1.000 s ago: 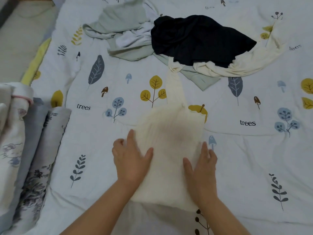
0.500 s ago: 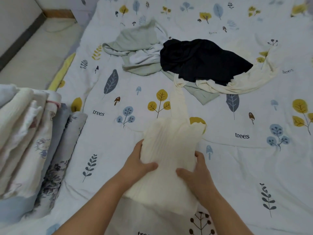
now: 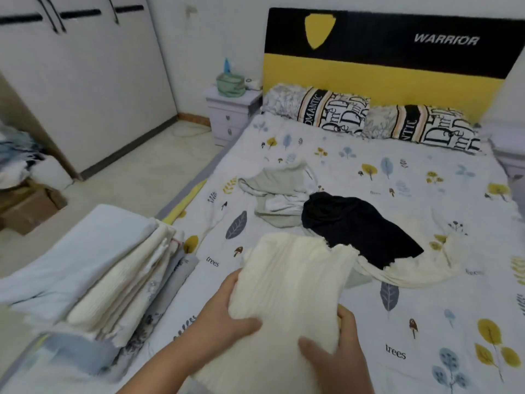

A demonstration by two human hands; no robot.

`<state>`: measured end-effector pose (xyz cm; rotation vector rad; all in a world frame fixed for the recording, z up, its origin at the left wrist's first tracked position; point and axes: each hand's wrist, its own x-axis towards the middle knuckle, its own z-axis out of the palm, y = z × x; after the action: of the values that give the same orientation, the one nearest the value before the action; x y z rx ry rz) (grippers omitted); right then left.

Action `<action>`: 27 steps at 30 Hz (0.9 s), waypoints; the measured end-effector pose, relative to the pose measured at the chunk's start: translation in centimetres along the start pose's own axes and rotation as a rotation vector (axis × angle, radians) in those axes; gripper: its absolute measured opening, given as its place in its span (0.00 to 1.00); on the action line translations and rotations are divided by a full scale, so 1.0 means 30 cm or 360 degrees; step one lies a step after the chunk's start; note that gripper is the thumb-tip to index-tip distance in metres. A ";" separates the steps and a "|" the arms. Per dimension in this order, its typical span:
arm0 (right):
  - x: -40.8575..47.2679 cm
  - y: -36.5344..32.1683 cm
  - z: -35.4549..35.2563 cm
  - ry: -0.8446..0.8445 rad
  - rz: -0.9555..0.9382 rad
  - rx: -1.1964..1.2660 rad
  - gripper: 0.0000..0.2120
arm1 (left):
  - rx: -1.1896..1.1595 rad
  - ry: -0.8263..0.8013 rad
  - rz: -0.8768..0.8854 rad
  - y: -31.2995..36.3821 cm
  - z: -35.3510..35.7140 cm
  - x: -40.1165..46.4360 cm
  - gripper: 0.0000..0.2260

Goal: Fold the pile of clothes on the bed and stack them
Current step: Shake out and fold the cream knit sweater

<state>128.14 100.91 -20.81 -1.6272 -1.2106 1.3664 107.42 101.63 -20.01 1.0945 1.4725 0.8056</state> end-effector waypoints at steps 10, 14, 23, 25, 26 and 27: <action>-0.072 -0.326 0.161 -0.0164 -0.0221 0.0039 0.28 | 0.0067 0.0328 0.0134 0.217 -0.286 -0.172 0.35; -0.097 -0.426 0.326 -0.0252 -0.0270 0.0074 0.26 | 0.0062 0.0376 0.0153 0.246 -0.478 -0.226 0.33; -0.115 -0.587 0.770 -0.0345 -0.0273 0.0172 0.24 | 0.0089 0.0419 0.0088 0.238 -0.948 -0.260 0.32; -0.108 -0.606 0.867 -0.0353 -0.0268 0.0176 0.23 | 0.0077 0.0421 0.0048 0.216 -1.046 -0.249 0.31; -0.103 -0.614 0.913 -0.0356 -0.0270 0.0166 0.23 | 0.0078 0.0425 0.0025 0.204 -1.090 -0.242 0.31; -0.097 -0.619 0.956 -0.0361 -0.0267 0.0157 0.23 | 0.0076 0.0427 0.0003 0.191 -1.130 -0.234 0.31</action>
<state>96.00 102.59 -8.99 -1.2986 -1.3544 1.5068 75.40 99.63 -5.84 1.0536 1.7216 0.9510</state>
